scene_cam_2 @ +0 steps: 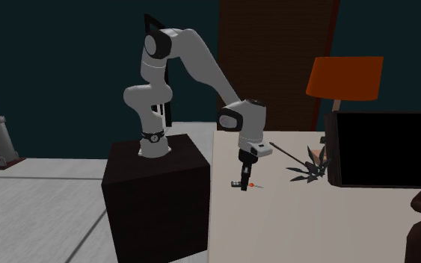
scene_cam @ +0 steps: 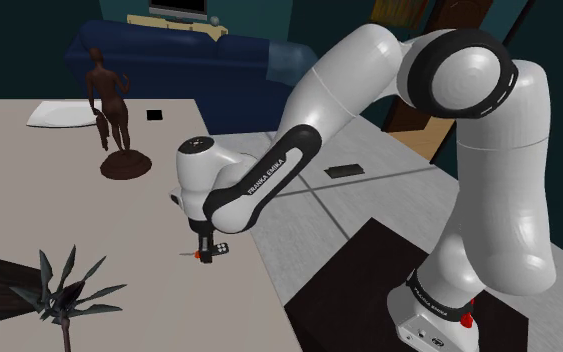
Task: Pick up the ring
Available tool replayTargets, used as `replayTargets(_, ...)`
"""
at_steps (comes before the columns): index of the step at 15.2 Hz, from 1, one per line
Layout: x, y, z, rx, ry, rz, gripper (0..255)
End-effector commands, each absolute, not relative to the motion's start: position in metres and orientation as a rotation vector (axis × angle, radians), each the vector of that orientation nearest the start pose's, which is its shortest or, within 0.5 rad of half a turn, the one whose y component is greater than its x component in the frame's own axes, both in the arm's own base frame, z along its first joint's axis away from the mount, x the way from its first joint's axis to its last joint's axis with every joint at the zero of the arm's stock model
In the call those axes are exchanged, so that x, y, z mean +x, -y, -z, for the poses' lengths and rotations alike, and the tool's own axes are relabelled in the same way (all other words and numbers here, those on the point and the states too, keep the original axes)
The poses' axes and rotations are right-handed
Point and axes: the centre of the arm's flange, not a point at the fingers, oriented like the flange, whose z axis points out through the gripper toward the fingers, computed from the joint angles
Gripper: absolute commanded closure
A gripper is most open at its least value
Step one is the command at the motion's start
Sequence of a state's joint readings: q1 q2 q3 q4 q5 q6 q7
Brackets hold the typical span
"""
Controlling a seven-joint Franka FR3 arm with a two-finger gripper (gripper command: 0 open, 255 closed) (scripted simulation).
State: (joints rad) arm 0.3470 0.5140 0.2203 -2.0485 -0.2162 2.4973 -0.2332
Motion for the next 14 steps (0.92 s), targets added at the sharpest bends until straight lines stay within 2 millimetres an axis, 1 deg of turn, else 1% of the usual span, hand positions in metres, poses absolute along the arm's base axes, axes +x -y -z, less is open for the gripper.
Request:
replayTargets(1,0.496,-0.317,-0.185,-2.814,1.450,-0.065,255)
replayTargets(9,0.496,-0.317,-0.185,-2.814,1.450,-0.065,255)
replayTargets(14,0.496,-0.317,-0.211,-2.814,1.450,-0.065,255)
